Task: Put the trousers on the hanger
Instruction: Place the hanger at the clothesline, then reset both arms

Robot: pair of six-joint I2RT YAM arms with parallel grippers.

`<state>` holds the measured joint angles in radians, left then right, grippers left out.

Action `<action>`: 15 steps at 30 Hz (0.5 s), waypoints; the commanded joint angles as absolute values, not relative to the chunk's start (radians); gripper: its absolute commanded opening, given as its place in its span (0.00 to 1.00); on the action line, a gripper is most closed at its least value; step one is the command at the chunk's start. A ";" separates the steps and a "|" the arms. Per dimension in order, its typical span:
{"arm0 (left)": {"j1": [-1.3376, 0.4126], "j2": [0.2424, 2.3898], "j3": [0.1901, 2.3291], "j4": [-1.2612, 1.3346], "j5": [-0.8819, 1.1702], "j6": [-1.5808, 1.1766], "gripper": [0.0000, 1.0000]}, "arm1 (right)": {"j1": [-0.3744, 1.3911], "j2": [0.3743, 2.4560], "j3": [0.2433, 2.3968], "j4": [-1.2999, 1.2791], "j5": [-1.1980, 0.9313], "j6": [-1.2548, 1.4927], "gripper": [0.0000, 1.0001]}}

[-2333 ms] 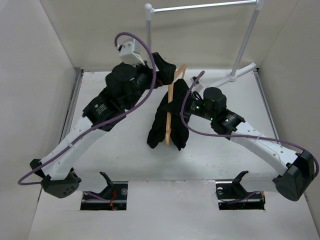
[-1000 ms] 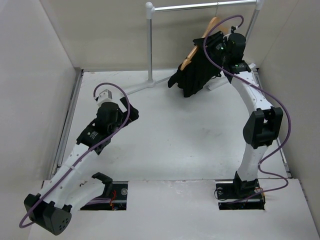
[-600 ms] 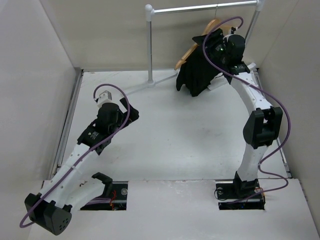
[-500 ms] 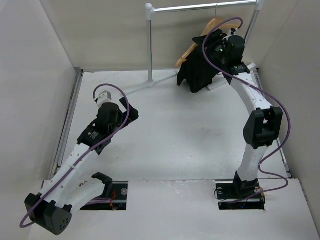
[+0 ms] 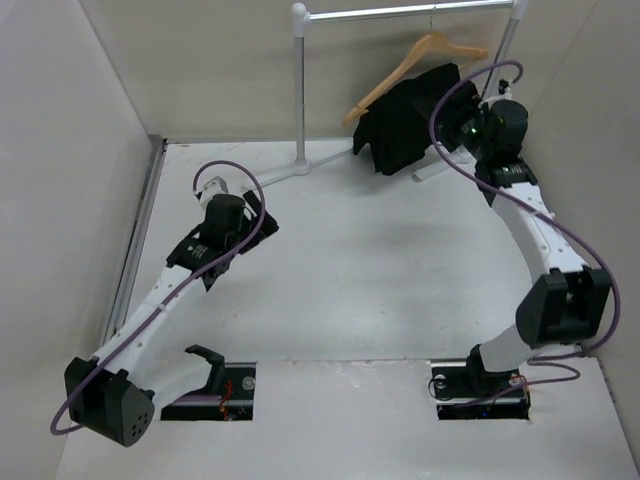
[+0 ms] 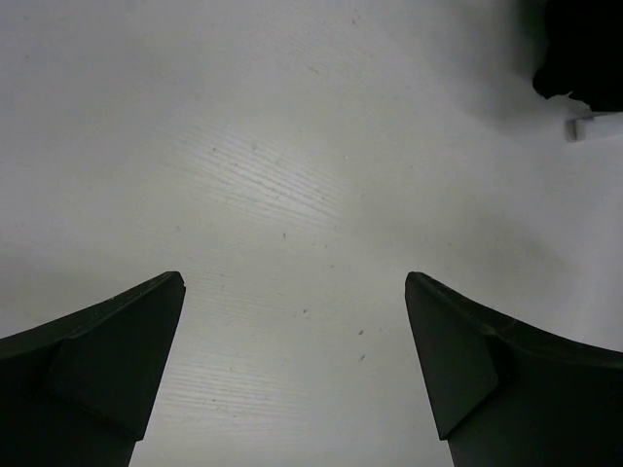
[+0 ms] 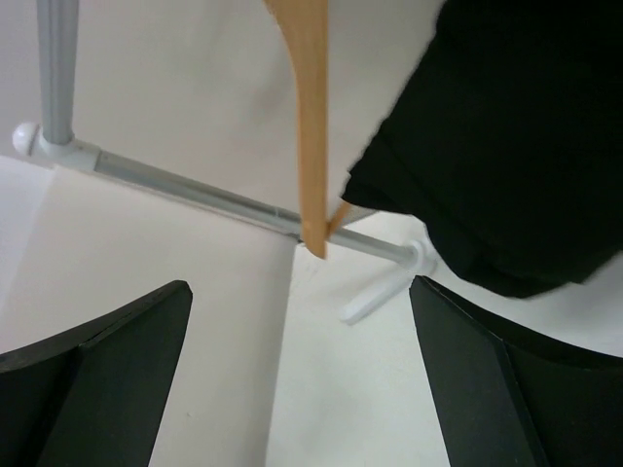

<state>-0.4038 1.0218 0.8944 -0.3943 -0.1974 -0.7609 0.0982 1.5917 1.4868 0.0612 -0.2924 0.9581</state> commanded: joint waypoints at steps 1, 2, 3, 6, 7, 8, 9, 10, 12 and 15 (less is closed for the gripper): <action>-0.410 1.060 0.942 -0.410 -0.183 -0.756 1.00 | 0.067 1.435 1.329 0.061 -0.253 0.870 1.00; -0.413 1.071 0.942 -0.411 -0.181 -0.755 1.00 | 0.059 1.390 1.266 0.045 -0.233 0.850 1.00; -0.419 1.081 0.939 -0.411 -0.179 -0.755 1.00 | 0.047 1.340 1.199 0.026 -0.207 0.822 1.00; -0.435 1.103 0.924 -0.411 -0.178 -0.755 1.00 | 0.027 1.203 1.013 -0.047 -0.097 0.764 1.00; -0.442 1.112 0.920 -0.411 -0.178 -0.755 1.00 | 0.021 1.163 0.959 -0.078 -0.062 0.756 1.00; -0.447 1.121 0.917 -0.413 -0.178 -0.755 1.00 | 0.016 1.126 0.912 -0.113 -0.033 0.758 1.00; -0.450 1.132 0.917 -0.416 -0.176 -0.755 1.00 | 0.013 1.094 0.869 -0.151 -0.006 0.762 1.00; -0.456 1.147 0.919 -0.420 -0.173 -0.755 1.00 | 0.011 1.062 0.830 -0.193 0.021 0.765 1.00; -0.467 1.173 0.925 -0.431 -0.169 -0.755 1.00 | 0.015 1.008 0.758 -0.253 0.067 0.768 1.00; -0.490 1.206 0.934 -0.436 -0.166 -0.755 1.00 | 0.016 0.933 0.662 -0.308 0.109 0.788 1.00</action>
<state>-0.4702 1.1915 0.8993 -0.4175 -0.1734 -0.7605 0.0181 1.0039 0.7174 -0.2222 0.0074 0.7967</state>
